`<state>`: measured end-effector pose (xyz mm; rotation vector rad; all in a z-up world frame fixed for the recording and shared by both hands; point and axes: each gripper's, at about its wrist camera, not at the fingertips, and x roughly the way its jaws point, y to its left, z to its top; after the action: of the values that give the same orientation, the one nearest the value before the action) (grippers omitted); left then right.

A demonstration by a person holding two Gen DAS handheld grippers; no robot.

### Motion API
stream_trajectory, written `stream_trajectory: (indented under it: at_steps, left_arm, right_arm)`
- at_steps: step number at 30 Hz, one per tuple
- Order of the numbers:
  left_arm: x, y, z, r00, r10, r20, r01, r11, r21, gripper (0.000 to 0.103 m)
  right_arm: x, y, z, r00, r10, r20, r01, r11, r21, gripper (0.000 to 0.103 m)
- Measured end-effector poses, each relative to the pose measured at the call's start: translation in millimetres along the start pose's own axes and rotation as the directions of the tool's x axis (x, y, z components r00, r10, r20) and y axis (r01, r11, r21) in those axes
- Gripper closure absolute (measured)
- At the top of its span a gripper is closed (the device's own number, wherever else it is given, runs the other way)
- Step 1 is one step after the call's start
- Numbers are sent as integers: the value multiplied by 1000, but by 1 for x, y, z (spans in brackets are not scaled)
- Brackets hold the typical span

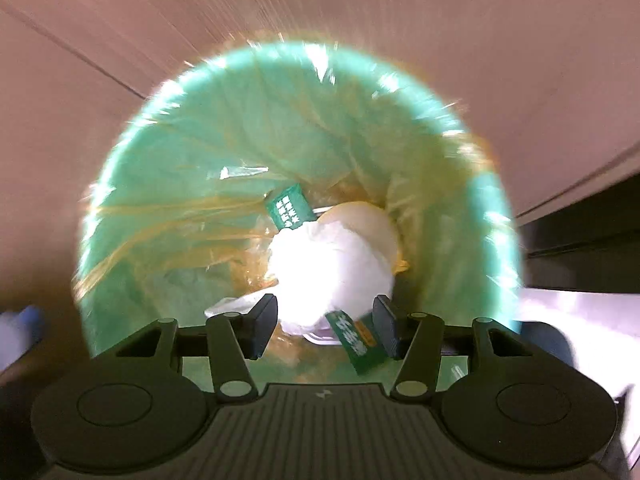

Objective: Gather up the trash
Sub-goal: 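Open both tools to drop the pad and tissue into the bin, then raise both tools back up to the counter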

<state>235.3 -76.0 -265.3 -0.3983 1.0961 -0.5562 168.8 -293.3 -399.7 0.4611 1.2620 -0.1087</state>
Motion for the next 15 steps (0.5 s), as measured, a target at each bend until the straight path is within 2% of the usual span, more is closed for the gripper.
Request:
stream_trajectory:
  at_steps: [2, 4, 8, 11, 15]
  left_arm:
    - [3, -3, -1, 1000, -5, -5, 5, 1000, 5, 68]
    - [3, -2, 0, 999, -47, 1, 47, 999, -8, 68]
    - [-4, -6, 0, 991, -131, 21, 131, 991, -14, 68]
    - [-17, -24, 0, 990, -135, 50, 133, 990, 36, 68]
    - [-59, -62, 2, 975, -181, 125, 167, 979, 120, 68]
  right_arm:
    - [-30, -2, -8, 998, -17, 52, 18, 1000, -18, 50]
    - [-56, 2, -16, 993, -36, 114, 40, 999, -34, 50]
    - [-121, 7, -22, 961, -50, 271, 69, 996, -61, 50]
    - [-169, 12, -25, 919, -36, 393, 76, 993, -87, 50]
    - [-224, 30, -34, 835, -2, 551, 112, 980, -167, 46]
